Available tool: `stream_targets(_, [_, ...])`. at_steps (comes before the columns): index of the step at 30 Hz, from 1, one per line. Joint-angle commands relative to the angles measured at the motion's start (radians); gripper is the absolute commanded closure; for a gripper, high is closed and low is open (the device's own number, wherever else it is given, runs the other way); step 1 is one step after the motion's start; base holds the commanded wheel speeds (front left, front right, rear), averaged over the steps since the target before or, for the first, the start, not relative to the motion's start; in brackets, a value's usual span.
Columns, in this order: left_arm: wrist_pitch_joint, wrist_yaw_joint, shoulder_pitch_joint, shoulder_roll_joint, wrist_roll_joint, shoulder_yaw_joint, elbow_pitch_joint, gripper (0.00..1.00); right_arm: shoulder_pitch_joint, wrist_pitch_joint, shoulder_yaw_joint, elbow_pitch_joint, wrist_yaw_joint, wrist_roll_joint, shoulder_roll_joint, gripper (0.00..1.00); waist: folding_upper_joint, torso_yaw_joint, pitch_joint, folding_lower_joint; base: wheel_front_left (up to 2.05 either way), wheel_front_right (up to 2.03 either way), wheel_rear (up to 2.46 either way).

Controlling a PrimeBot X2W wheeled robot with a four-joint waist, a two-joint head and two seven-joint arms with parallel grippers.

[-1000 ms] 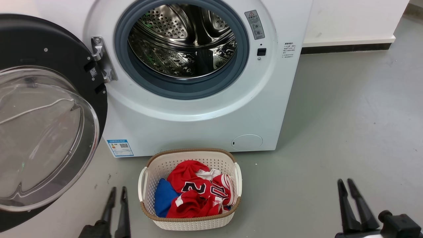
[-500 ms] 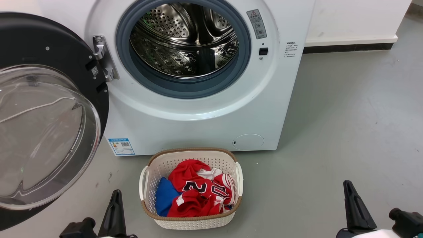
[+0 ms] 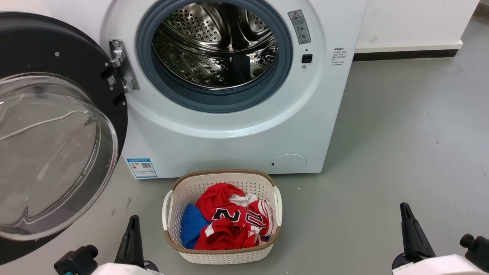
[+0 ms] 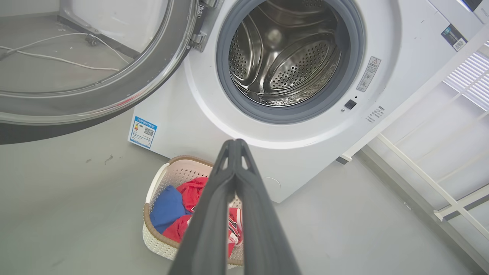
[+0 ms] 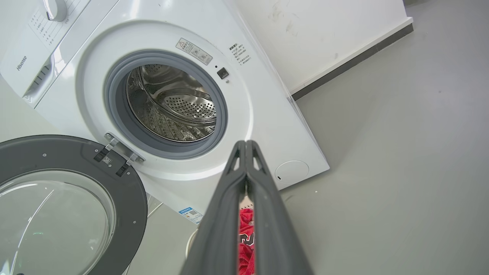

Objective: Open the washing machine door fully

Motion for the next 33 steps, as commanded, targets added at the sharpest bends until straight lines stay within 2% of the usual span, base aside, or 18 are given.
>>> stream_targets(1, [0.006, -0.008, -0.032, 0.009, -0.039, 0.005, -0.007, 1.0, -0.031, 0.007, -0.002, -0.006, 0.0, 0.038, -0.009, 1.0, 0.0, 0.001, 0.0, 0.0, 0.0, 0.0, 0.0])
stream_targets(19, [0.062, -0.038, -0.081, 0.015, -0.311, 0.018, 0.031, 1.0, -0.076, 0.064, -0.013, 0.03, 0.0, 0.294, -0.015, 1.0, 0.0, 0.009, 0.005, 0.0, 0.0, 0.0, 0.0])
stream_targets(33, [0.101, -0.057, -0.111, 0.017, -0.476, 0.03, 0.056, 1.0, -0.107, 0.101, -0.022, 0.052, 0.0, 0.449, -0.017, 1.0, 0.0, 0.015, 0.008, 0.0, 0.0, 0.0, 0.0])
